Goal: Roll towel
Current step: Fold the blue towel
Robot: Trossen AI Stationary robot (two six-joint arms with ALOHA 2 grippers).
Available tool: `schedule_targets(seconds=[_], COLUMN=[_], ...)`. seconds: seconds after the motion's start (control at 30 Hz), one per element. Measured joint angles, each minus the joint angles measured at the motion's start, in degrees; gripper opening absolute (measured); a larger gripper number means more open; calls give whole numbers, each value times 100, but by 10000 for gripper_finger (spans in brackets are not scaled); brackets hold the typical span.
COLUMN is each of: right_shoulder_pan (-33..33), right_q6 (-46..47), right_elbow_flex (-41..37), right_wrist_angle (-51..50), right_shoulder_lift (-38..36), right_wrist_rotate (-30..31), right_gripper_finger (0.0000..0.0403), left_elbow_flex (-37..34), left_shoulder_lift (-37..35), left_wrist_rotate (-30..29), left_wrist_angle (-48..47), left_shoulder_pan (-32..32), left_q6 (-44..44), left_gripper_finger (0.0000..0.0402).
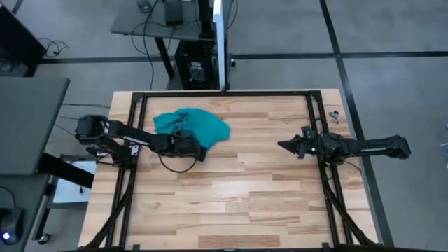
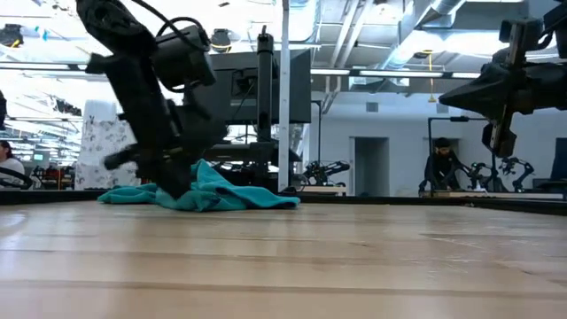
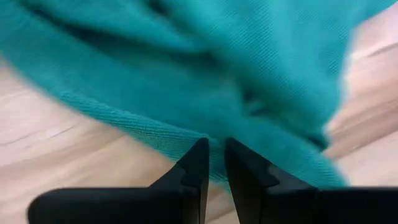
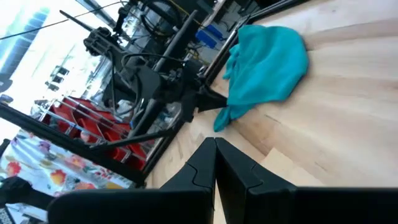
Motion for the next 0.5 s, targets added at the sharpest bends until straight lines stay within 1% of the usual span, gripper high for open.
schedule_targets(seconds=[0.1, 0.2, 0.3, 0.4, 0.5], right_shoulder_pan=[77, 172, 335, 588, 824], right_q6=[2, 15, 17, 13, -89], right_elbow_flex=[0, 0, 0, 0, 5], right_wrist_angle=[0, -6, -24, -2, 330], right_shoulder_lift=[0, -2, -2, 2, 111], right_wrist_rotate=[-2, -116, -321, -366, -366], right_gripper_finger=[0, 0, 0, 0, 0], left_elbow_flex=[4, 28, 29, 12, 4], left_shoulder_lift=[189, 314, 309, 274, 294], left_wrist_rotate=[339, 630, 819, 945, 1323], left_wrist_angle=[213, 180, 246, 448, 824], left_shoulder_pan=[-29, -255, -703, -1199, -1730], left_q6=[234, 77, -251, -622, -899], left_gripper_finger=[39, 39, 39, 39, 39])
